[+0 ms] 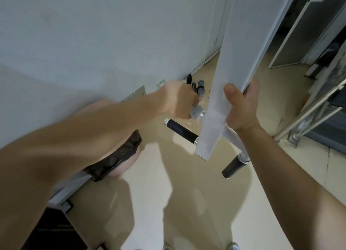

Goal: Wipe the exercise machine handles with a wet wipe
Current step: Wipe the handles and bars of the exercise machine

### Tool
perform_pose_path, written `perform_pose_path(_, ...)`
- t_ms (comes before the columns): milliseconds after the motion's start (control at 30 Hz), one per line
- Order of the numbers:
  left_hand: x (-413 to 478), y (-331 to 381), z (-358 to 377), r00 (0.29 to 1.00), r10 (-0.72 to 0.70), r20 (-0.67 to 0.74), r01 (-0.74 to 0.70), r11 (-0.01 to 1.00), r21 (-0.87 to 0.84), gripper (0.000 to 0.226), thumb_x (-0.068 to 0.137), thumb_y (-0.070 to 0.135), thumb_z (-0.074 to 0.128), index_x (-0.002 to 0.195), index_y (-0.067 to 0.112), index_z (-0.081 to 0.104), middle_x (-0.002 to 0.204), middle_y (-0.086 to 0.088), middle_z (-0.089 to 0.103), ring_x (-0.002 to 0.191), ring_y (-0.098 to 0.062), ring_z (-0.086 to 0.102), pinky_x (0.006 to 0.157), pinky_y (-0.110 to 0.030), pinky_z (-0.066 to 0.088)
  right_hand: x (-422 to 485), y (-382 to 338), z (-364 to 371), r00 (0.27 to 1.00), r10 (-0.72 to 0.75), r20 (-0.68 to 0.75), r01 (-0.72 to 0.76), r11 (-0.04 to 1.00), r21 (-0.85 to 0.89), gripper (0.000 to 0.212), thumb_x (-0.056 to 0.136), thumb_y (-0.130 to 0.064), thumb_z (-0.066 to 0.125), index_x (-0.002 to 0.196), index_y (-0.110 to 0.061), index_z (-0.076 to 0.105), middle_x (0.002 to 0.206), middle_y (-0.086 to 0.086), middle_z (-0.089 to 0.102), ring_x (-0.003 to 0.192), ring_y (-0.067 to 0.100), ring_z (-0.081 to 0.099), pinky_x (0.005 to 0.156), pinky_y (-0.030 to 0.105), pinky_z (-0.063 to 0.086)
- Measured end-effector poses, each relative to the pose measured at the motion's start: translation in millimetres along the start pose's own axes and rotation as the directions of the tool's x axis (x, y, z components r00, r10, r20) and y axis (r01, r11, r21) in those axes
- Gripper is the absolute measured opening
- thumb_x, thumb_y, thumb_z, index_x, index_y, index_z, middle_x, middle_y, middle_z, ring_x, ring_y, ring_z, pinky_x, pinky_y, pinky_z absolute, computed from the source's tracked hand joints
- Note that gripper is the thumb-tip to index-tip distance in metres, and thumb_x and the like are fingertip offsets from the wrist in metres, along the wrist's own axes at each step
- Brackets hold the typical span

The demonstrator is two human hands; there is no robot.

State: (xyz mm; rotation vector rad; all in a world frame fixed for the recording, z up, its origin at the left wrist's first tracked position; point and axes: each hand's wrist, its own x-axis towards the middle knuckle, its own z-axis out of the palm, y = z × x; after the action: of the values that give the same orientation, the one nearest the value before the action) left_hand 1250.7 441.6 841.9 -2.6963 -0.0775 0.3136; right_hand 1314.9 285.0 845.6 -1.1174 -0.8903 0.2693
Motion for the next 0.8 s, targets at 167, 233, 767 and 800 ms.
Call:
perform_pose_path(167, 29, -6, -40, 0.665, 0.14, 0.734, 0.193, 0.917, -0.349, 0.044, 0.086, 0.026, 0.067, 0.048, 0.016, 0.046, 0.044, 0.001, 0.042, 0.051, -0.018, 0.038, 0.063, -0.028, 0.037, -7, -3, 6, 1.0, 0.003, 0.016, -0.004, 0.999, 0.042, 0.052, 0.069, -0.067, 0.077, 0.092, -0.023, 0.065, 0.076, -0.014, 0.065, 0.069, 0.014, 0.063, 0.061, 0.029, 0.051)
perform_pose_path(233, 25, -1, -44, 0.638, 0.157, 0.754, 0.173, 0.925, -0.339, 0.051, 0.09, 0.025, 0.065, 0.044, 0.017, 0.044, 0.042, 0.002, 0.039, 0.053, -0.019, 0.039, 0.066, -0.029, 0.036, -9, -4, 7, 1.0, 0.011, 0.022, -0.012, 0.998, 0.069, 0.048, 0.069, -0.066, 0.078, 0.092, -0.025, 0.067, 0.076, -0.015, 0.065, 0.069, 0.012, 0.063, 0.06, 0.027, 0.051)
perform_pose_path(767, 25, -28, -38, 0.721, 0.194, 0.665, 0.07, 0.935, -0.348, 0.03, 0.073, 0.039, 0.066, 0.055, 0.02, 0.052, 0.053, -0.001, 0.044, 0.048, -0.017, 0.035, 0.061, -0.028, 0.042, -2, -2, 5, 0.999, -0.005, 0.044, 0.004, 1.0, 0.026, 0.052, 0.072, -0.066, 0.075, 0.094, -0.02, 0.065, 0.077, -0.013, 0.065, 0.068, 0.016, 0.063, 0.061, 0.03, 0.052)
perform_pose_path(800, 23, -35, -36, 0.732, 0.182, 0.657, 0.073, 0.937, -0.341, 0.023, 0.068, 0.043, 0.065, 0.064, 0.022, 0.06, 0.051, 0.0, 0.046, 0.049, -0.017, 0.039, 0.068, -0.029, 0.048, -3, -3, 5, 0.999, 0.011, 0.032, -0.012, 1.0, 0.029, 0.054, 0.07, -0.068, 0.076, 0.094, -0.021, 0.065, 0.077, -0.011, 0.064, 0.07, 0.019, 0.062, 0.062, 0.032, 0.051)
